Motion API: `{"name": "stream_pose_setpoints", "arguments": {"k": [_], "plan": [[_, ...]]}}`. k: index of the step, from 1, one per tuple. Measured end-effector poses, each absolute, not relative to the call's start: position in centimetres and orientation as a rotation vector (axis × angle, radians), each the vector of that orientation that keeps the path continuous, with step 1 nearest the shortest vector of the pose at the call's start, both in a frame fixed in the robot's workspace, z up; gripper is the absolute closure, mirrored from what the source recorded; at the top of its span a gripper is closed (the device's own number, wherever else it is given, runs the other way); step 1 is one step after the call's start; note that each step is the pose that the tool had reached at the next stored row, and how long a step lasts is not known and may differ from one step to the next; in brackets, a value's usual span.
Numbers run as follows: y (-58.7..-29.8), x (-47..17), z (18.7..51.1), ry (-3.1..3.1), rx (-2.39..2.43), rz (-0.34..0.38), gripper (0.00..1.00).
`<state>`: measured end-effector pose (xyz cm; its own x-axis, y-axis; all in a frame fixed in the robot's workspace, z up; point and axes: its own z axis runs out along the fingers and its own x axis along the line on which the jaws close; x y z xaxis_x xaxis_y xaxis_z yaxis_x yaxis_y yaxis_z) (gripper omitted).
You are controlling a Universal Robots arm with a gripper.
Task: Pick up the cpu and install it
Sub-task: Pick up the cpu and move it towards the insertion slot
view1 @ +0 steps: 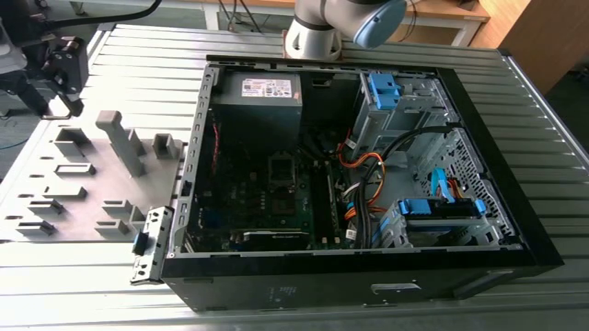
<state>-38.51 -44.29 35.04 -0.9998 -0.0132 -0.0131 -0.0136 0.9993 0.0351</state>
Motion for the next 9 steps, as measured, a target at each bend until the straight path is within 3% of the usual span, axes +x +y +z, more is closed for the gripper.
{"name": "stream_pose_setpoints", "arguments": {"k": [9], "plan": [[-44.3,-36.8,35.0,3.128,-0.021,0.055,0.53]]}}
